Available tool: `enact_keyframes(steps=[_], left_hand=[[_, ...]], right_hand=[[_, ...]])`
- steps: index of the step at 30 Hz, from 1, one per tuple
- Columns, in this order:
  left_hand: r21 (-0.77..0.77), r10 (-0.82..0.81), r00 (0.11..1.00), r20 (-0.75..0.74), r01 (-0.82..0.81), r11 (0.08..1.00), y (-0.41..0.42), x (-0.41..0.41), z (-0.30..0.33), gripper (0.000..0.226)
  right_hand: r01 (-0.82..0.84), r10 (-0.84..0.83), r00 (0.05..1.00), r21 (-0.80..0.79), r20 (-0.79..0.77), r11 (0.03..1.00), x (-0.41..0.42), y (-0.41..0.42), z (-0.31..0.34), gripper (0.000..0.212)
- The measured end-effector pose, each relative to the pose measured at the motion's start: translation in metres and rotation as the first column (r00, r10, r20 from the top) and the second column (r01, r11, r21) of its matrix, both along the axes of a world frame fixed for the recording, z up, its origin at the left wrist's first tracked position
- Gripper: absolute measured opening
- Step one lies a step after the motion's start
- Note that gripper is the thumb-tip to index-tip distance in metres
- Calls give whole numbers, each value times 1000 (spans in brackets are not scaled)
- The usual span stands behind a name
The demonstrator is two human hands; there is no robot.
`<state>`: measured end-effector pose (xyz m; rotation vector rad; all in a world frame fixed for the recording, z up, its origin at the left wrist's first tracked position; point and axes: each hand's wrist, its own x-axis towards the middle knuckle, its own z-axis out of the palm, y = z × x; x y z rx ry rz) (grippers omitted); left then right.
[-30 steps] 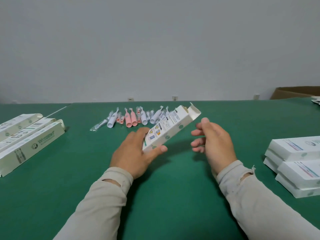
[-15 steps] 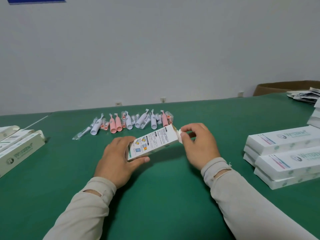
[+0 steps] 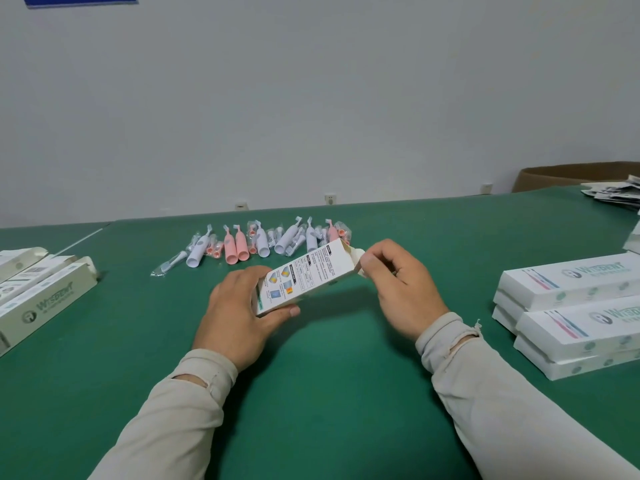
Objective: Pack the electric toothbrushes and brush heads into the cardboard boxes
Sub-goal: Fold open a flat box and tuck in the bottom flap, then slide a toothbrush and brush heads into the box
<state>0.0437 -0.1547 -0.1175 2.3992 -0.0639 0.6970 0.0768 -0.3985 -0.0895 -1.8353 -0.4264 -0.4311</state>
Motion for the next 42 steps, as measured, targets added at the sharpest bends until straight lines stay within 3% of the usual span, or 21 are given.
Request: enact_keyframes(steps=[3, 8, 15, 22, 29, 33, 35, 37, 39, 41, 42], left_hand=[[-18, 2, 1000, -14, -2, 1000, 0, 0, 0, 58], [11, 8, 1000, -22, -8, 1000, 0, 0, -1, 57], [17, -2, 998, -56, 3, 1000, -2, 0, 0, 58], [16, -14, 997, -79, 15, 1000, -3, -2, 1, 59], [-17, -93, 988, -127, 92, 996, -1, -4, 1, 58], [73, -128, 973, -190, 145, 987, 5, -1, 14, 70], [138, -86, 975, -204, 115, 984, 11, 1, 17, 65], [200, 39, 988, -152, -8, 980, 22, 2, 16, 61], [206, 207, 975, -86, -186, 961, 34, 5, 14, 64], [174, 311, 949, -46, -299, 938, 44, 10, 13, 65], [158, 333, 942, -31, -324, 933, 46, 12, 12, 65]], right_hand=[[5, -5, 1000, 41, 5, 999, 0, -3, 3, 29], [-62, 61, 998, -58, -28, 996, -2, -6, 3, 13], [-124, 123, 992, -127, -14, 984, -1, -8, 4, 39], [-150, 143, 988, -132, -64, 980, -2, -9, 6, 49], [-261, 254, 952, -22, -169, 965, -3, -8, 5, 53], [-299, 303, 934, 49, -187, 953, 1, -7, 1, 56], [-305, 313, 929, 73, -197, 950, 4, -4, -6, 50], [-220, 248, 945, 142, -215, 965, 13, 3, -9, 43], [7, 35, 976, 191, -215, 982, 35, 11, -1, 30], [209, -200, 969, 52, -143, 977, 71, 17, 11, 22], [235, -241, 964, -66, -112, 970, 90, 21, 18, 27]])
